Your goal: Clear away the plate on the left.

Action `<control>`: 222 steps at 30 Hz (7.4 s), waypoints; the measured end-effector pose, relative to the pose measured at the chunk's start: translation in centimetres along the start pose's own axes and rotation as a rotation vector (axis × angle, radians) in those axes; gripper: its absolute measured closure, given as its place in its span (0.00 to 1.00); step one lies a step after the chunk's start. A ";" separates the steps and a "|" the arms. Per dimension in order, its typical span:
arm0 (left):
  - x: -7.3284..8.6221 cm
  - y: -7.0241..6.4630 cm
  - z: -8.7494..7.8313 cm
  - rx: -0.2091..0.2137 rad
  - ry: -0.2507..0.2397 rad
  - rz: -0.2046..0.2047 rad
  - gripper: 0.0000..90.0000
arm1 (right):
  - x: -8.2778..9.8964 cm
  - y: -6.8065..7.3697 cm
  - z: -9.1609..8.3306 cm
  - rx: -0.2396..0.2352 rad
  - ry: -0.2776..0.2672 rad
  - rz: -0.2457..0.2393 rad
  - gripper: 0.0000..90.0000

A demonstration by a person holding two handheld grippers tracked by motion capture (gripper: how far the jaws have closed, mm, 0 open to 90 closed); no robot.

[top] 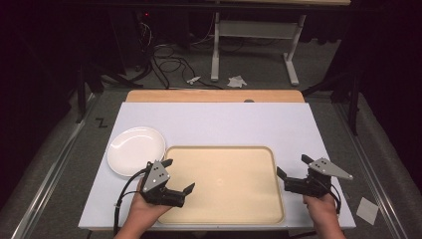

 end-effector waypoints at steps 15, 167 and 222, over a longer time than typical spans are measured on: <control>-0.6 0.4 0.1 -0.009 -0.021 -0.002 0.00 | 0.0 -0.1 -0.1 0.002 -0.001 0.003 0.01; -2.5 17.0 2.1 -0.405 -0.173 0.928 0.32 | 0.0 0.0 0.0 0.000 0.002 -0.004 0.01; -3.9 18.1 2.8 -0.413 -0.226 0.936 0.97 | 0.3 -0.1 0.1 0.002 0.010 0.009 0.01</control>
Point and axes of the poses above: each handheld gripper's, and its own axes: z roughly forward along the jaws, x roughly out of its underside, y roughly to its left, the point moved 9 cm from there along z, roughly forward along the jaws, and after that the axes turned 7 degrees about -x, right-handed, at the moved point
